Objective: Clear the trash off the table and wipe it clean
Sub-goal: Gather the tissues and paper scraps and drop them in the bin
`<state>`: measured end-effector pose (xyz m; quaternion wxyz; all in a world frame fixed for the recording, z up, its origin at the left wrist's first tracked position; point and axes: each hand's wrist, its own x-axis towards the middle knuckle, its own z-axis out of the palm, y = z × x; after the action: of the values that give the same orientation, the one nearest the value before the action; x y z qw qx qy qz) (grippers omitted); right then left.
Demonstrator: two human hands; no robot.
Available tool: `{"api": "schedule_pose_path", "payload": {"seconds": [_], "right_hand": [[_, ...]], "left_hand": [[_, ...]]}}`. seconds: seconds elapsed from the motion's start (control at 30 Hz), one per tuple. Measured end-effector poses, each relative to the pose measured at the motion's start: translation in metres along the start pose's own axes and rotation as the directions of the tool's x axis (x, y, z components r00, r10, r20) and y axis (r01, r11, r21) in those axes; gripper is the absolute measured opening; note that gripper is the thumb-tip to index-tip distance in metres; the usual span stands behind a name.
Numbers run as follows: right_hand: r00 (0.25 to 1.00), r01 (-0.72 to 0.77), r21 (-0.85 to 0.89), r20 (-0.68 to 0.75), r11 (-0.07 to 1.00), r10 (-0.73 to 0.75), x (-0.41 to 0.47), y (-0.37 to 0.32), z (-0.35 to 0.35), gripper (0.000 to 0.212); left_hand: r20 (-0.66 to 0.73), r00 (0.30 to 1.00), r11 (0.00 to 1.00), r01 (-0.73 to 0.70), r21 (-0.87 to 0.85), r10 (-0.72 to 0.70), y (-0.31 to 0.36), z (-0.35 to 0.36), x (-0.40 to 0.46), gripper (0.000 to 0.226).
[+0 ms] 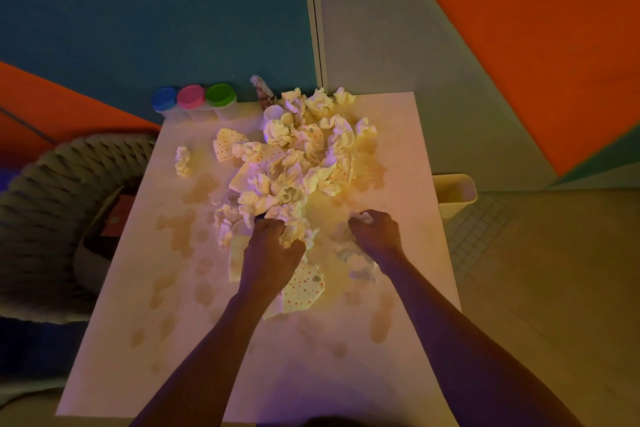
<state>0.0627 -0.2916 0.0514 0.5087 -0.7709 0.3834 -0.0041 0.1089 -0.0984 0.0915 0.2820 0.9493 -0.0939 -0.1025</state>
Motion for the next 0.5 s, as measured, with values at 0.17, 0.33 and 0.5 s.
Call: {"api": "schedule_pose_path", "payload": {"seconds": [0.17,0.33,0.5], "right_hand": [[0.997,-0.062,0.085,-0.048,0.994,0.067,-0.010,0.000,-0.024,0.031],[0.989,-0.072,0.176,-0.111,0.982,0.093,-0.017,-0.002,-0.037,0.042],[0.984,-0.070,0.275,-0.142,0.959,0.112,-0.019,-0.012,-0.036,0.028]], "left_hand": [[-0.024,1.000,0.999,-0.003,-0.039,0.003,0.018,0.011,-0.020,0.023],[-0.035,0.998,0.998,-0.049,-0.047,0.047,0.029,0.017,-0.042,0.028],[0.007,0.991,0.987,-0.132,-0.094,0.133,0.033,0.019,-0.063,0.030]]}}
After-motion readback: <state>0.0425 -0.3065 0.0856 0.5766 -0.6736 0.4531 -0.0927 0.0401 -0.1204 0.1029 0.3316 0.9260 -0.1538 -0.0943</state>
